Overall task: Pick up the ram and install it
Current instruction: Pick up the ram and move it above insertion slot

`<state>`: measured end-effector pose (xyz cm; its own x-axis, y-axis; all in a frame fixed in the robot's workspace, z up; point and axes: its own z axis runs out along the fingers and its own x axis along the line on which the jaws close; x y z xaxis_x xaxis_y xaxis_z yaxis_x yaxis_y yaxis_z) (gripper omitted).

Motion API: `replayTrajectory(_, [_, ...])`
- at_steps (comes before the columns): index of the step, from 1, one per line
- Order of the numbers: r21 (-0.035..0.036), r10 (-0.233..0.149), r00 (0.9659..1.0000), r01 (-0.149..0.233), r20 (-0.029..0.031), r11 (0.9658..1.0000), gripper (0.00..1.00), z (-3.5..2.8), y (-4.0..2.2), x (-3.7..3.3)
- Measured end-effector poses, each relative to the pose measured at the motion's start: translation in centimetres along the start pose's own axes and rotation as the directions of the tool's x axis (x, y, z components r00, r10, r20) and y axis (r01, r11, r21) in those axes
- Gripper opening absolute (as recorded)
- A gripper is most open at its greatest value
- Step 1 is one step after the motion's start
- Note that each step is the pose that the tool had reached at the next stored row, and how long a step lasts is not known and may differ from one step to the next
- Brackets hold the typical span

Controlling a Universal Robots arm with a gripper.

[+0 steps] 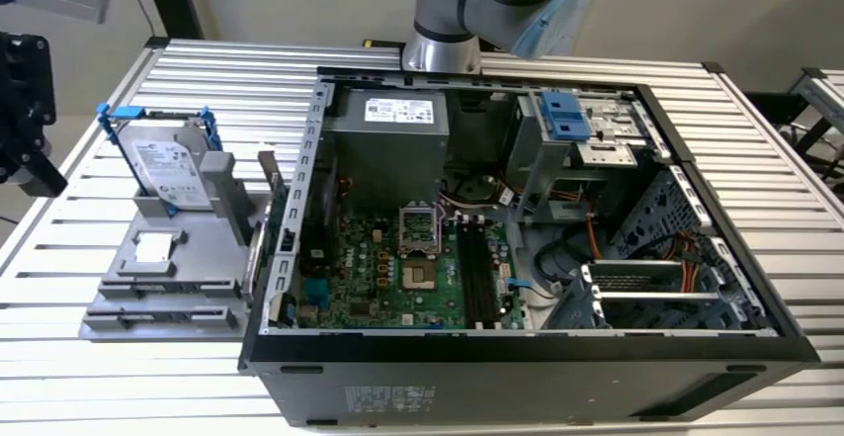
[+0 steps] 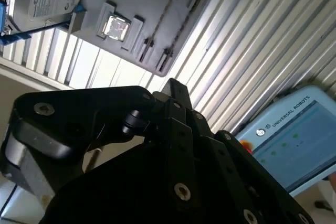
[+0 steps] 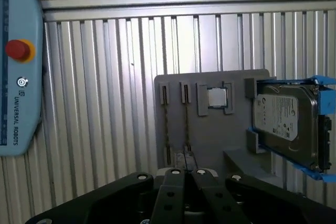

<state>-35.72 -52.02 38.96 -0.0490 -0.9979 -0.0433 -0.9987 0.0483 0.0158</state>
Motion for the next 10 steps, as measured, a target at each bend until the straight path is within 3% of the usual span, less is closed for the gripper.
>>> replayTrajectory(4, [0.0121, -0.054, 0.9985, 0.054, -0.0004, 0.9985, 0.00, 0.03, 0.00, 0.00])
replayTrajectory(7, [0.0142, -0.085, 0.9964, 0.085, 0.0006, 0.9963, 0.00, 0.05, 0.00, 0.00])
replayTrajectory(10, [0.0147, -0.113, 0.9936, 0.113, 0.0054, 0.9935, 0.00, 0.06, 0.01, 0.00])
